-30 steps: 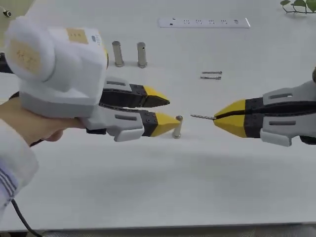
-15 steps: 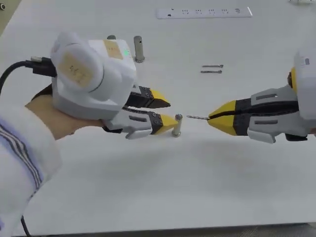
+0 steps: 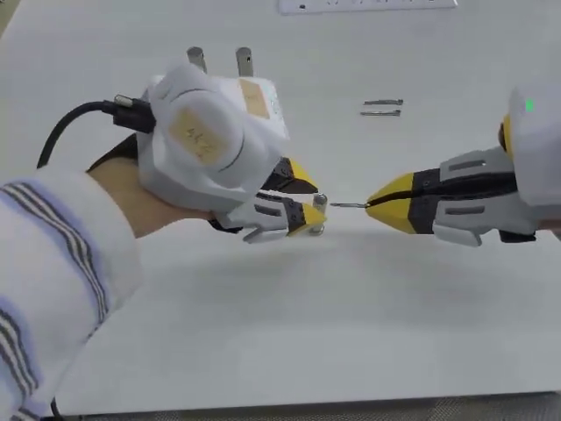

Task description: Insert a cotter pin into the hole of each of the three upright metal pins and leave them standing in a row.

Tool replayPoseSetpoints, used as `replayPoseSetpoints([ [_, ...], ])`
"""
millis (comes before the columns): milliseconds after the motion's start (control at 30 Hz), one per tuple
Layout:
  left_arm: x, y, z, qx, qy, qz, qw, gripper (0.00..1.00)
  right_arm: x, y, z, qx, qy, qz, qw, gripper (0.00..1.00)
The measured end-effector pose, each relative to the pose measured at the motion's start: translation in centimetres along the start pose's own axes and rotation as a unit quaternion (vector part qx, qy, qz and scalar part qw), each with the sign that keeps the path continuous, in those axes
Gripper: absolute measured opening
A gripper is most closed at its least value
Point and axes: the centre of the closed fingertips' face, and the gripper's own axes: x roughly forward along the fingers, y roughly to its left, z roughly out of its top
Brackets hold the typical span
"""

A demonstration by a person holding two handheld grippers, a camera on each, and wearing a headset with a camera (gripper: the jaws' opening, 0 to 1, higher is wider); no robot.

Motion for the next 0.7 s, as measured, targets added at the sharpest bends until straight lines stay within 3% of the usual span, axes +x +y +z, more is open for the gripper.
replayPoseSetpoints([
  [300, 0.2, 0.23, 0.1, 0.016, 0.009, 0.005, 0.9998, 0.06, -0.18, -0.14, 0.51, 0.004, -0.018, 0.005, 0.9998, 0.0],
  [700, 0.25, 0.14, 0.08, 0.04, 0.019, -0.004, 0.999, 0.06, 0.28, -0.01, 0.53, 0.009, -0.025, 0.014, 0.9995, 0.0],
])
